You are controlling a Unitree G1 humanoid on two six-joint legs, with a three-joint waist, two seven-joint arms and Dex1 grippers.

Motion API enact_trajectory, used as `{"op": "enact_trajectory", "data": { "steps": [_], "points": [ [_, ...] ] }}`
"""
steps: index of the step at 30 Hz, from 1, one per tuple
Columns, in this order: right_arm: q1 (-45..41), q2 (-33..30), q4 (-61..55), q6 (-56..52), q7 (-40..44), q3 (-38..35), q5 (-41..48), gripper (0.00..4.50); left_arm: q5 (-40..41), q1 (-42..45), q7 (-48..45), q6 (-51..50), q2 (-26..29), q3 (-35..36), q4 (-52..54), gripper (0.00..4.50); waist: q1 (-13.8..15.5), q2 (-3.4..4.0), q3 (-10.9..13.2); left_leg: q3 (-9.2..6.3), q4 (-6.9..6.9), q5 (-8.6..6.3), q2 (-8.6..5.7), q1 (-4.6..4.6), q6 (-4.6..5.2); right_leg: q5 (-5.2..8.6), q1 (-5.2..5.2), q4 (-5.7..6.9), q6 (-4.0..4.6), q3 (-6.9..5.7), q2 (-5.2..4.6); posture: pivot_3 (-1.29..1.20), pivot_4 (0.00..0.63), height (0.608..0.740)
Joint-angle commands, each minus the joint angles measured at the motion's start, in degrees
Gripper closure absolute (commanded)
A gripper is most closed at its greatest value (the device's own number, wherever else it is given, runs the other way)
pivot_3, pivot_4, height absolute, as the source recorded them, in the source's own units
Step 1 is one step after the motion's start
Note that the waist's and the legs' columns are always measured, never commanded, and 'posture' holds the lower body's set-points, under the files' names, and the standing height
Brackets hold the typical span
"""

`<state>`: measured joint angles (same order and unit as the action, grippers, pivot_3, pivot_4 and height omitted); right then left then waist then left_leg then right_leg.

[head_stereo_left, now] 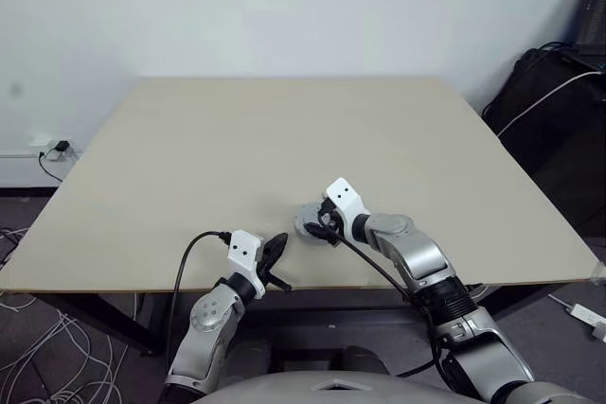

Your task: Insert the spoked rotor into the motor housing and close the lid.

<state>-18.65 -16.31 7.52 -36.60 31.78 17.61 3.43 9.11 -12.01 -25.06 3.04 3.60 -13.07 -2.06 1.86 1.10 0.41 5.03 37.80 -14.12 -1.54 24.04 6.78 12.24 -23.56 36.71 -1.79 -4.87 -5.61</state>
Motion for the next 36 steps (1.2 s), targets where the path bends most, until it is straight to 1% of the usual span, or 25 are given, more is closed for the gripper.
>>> {"op": "enact_trajectory", "data": {
  "steps": [1,3,7,15,20,22,24,25,27,30,36],
  "points": [
    [2.71,-3.04,4.6,5.38,-3.07,1.32,-5.38,1.22,0.14,0.91,0.06,0.4,-0.36,-0.23,2.2,4.5,0.0,0.0,0.02,0.0,-0.02,0.0,0.0,0.0,0.0,0.0,0.0,-0.01,0.0,0.0,0.0,0.0,0.0,0.74],
    [3.04,-3.4,4.98,9.06,-3.28,1.74,-6.03,1.22,0.15,0.96,0.08,0.38,-0.38,-0.21,2.17,4.5,-0.07,0.12,0.12,0.0,-0.06,0.0,0.0,0.0,0.0,0.0,0.0,-0.06,0.0,-0.02,-0.01,0.0,0.0,0.74],
    [2.67,-3.51,6.84,12.27,-5.63,2.19,-7.96,1.22,0.11,0.99,0.12,0.45,-0.41,-0.22,2.16,4.5,-0.19,0.11,0.22,-0.01,-0.17,0.0,0.02,-0.01,0.0,-0.01,-0.01,-0.17,-0.02,-0.14,-0.06,0.0,0.0,0.74],
    [2.17,-4.17,6.68,5.94,-4.7,2.29,-7.39,1.22,0.1,0.69,0.17,0.57,-0.36,-0.17,2.24,4.5,-0.05,0.26,0.26,0.01,-0.39,0.0,0.03,0.07,0.0,-0.01,0.06,-0.4,-0.02,-0.29,-0.14,0.0,0.0,0.74],
    [3.13,-3.09,4.28,-1.76,-4.24,-0.14,-4.11,1.22,0.05,0.67,0.11,0.99,-0.41,-0.15,1.72,4.5,0.8,0.28,0.24,0.34,-0.86,0.0,0.02,0.09,-0.01,-0.01,0.07,-0.49,-0.01,-0.14,-0.15,0.0,0.0,0.74],
    [3.53,-2.8,3.56,-4.35,-4.89,-0.75,-3.72,1.22,0.03,0.66,0.04,1.07,-0.38,-0.15,1.58,4.5,1.1,0.15,0.23,0.74,-1.05,0.0,0.03,0.02,-0.02,0.0,0.03,-0.23,0.0,0.11,-0.22,0.0,0.0,0.74],
    [3.68,-2.5,3.24,-6.87,-5.8,-1.34,-3.45,1.22,0.04,0.67,-0.04,1.09,-0.31,-0.13,1.52,4.5,1.27,-0.09,0.19,1.59,-1.51,0.01,0.03,-0.27,-0.04,0.0,-0.02,0.13,0.01,0.31,-0.7,0.0,0.0,0.74],
    [3.7,-2.47,3.14,-7.53,-6.08,-1.46,-3.35,1.22,0.03,0.68,-0.06,1.08,-0.29,-0.13,1.52,4.5,1.27,-0.01,0.14,1.95,-1.81,0.02,0.04,-0.41,-0.06,0.01,-0.04,0.12,0.02,0.3,-0.95,0.0,0.0,0.74],
    [3.69,-2.45,2.95,-8.36,-6.1,-1.58,-2.94,1.22,0.06,0.72,-0.14,1.03,-0.23,-0.13,1.58,4.5,1.2,0.05,0.14,2.19,-1.96,0.05,0.11,-0.45,-0.12,0.01,-0.07,0.09,0.02,0.09,-1.21,0.0,0.0,0.74],
    [3.62,-2.55,2.82,-8.86,-6.31,-1.46,-2.81,1.22,0.04,0.76,-0.17,0.88,-0.13,-0.15,1.76,4.5,0.99,0.06,0.14,2.16,-1.95,0.07,0.18,-0.39,-0.14,0.01,0.01,-0.03,0.01,-0.66,-1.67,0.0,0.0,0.74],
    [3.42,-3.65,2.52,-7.29,-6.21,0.37,-3.95,1.22,0.23,1.15,0.54,0.19,-0.29,0.37,2.46,4.5,0.52,0.08,0.12,2.08,-1.95,0.06,0.18,-0.28,-0.13,-0.12,0.31,-0.77,-0.2,-0.94,-1.69,0.0,0.0,0.74]
  ]
}}
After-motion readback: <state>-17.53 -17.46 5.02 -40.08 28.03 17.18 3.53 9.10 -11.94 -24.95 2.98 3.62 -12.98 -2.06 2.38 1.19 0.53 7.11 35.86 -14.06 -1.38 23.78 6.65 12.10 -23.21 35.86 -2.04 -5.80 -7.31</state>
